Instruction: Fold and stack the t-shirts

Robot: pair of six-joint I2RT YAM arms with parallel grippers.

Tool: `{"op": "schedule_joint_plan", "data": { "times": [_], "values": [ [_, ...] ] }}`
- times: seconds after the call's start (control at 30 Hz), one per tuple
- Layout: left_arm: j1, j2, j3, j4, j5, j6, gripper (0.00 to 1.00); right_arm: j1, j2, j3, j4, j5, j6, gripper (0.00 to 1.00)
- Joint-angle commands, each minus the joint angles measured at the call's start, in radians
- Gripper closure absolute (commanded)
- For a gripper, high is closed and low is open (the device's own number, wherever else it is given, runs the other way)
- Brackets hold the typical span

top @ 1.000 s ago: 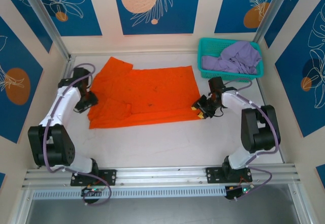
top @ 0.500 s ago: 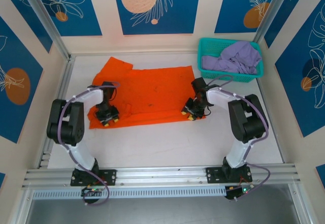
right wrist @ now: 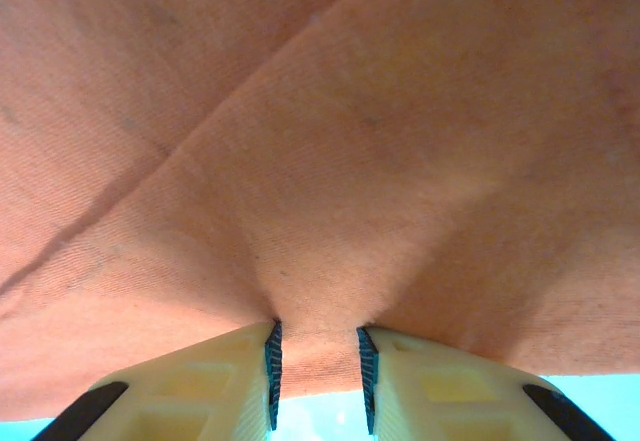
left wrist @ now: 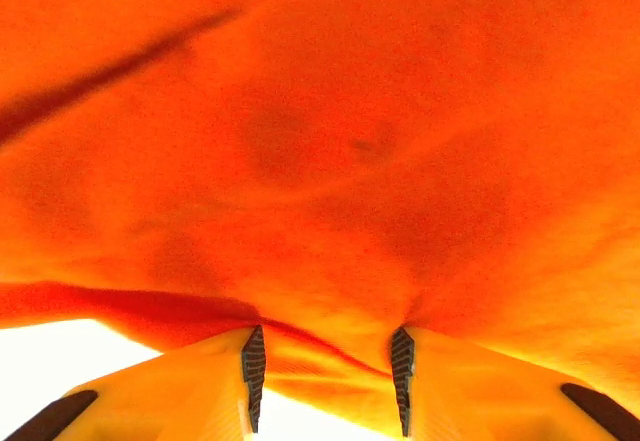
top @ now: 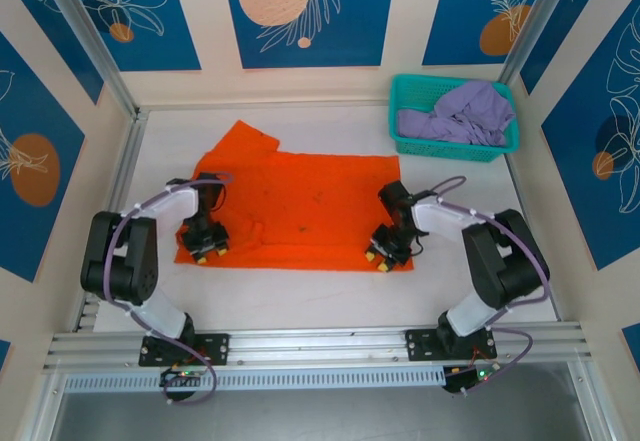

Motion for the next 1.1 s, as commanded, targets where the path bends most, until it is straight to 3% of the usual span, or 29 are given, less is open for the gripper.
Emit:
{"op": "schedule_joint_plan", "data": {
  "times": [0.0, 0.23, 0.43, 0.63, 0.8, 1.07],
  "values": [
    [-0.012, -0.079, -0.053, -0.099, -0.004, 0.009, 0.6, 0.005, -0.062, -0.103, -0.088, -0.01, 0.079, 0.69],
    [-0.044, -0.137, -0.108, -0.153, 0.042, -0.054, 0.59, -0.019, -0.247, -0.238, -0.112, -0.035, 0.111, 0.67],
    [-0.051, -0.182, -0.167, -0.159, 0.085, -0.124, 0.62, 0.013, -0.261, -0.224, -0.153, -0.048, 0.076, 0.65],
    [-0.054, -0.249, 0.072, -0.299, -0.031, -0.138, 0.58, 0.025, -0.346, -0.174, -0.195, 0.016, 0.046, 0.59],
    [-0.083, -0.179, 0.248, -0.261, -0.019, -0.09, 0.59, 0.026, -0.426, -0.124, -0.18, 0.085, 0.013, 0.54],
    [-0.231, 0.011, 0.206, -0.064, 0.055, -0.081, 0.65, 0.061, -0.403, -0.093, 0.025, -0.005, -0.082, 0.51]
  ]
}}
